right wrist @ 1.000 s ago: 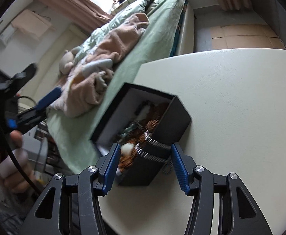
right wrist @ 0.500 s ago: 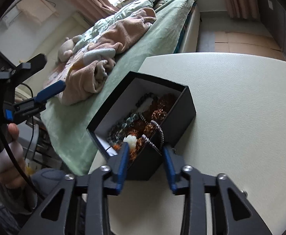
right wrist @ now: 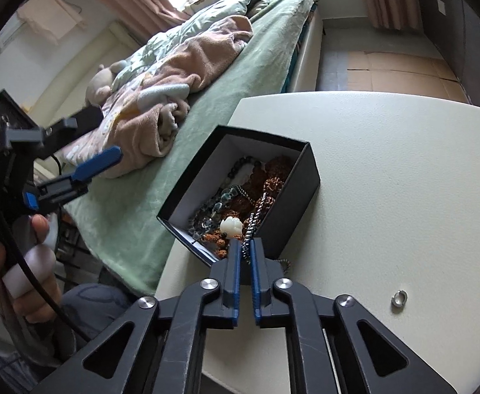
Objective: Organize jewelry
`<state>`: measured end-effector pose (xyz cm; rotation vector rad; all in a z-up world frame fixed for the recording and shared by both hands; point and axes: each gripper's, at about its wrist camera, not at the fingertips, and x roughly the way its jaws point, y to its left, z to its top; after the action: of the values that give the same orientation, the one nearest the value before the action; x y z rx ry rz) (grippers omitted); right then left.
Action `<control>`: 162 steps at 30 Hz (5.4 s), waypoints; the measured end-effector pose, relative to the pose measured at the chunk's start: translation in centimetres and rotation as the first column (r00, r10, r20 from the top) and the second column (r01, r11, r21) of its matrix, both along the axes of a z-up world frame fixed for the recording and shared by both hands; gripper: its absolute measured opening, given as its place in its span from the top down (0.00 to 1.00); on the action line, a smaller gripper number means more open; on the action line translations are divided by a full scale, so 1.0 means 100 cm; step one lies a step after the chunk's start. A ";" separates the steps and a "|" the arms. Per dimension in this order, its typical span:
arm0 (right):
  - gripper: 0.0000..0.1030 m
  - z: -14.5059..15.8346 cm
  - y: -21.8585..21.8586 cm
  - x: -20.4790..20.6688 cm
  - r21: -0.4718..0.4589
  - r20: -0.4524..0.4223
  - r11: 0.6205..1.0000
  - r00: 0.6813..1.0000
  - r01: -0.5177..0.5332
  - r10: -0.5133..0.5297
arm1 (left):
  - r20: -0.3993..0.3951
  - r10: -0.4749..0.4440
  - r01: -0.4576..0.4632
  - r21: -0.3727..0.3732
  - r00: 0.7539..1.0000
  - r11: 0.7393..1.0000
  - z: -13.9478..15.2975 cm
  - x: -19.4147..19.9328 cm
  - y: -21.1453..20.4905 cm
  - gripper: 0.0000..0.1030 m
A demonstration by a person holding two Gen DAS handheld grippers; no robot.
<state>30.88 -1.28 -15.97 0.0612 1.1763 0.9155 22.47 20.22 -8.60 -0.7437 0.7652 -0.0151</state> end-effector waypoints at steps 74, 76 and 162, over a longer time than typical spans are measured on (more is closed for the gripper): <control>0.43 -0.009 -0.243 -0.008 0.004 -0.162 0.743 0.734 0.669 -0.660 | -0.453 -0.359 0.533 0.351 0.816 0.770 -0.084 0.091 -0.262 0.63; 0.43 -0.010 -0.245 -0.008 -0.001 -0.163 0.742 0.732 0.670 -0.661 | -0.466 -0.342 0.529 0.366 0.816 0.766 -0.087 0.091 -0.264 0.68; 0.00 0.114 -0.173 -0.113 -0.039 0.254 0.846 0.824 0.531 -0.506 | 0.087 -0.158 0.078 0.586 0.984 0.806 0.070 -0.092 -0.150 0.00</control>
<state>19.62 -18.55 -4.60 0.1739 0.9149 0.3583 13.27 5.20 -1.63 -0.1027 0.6380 0.0565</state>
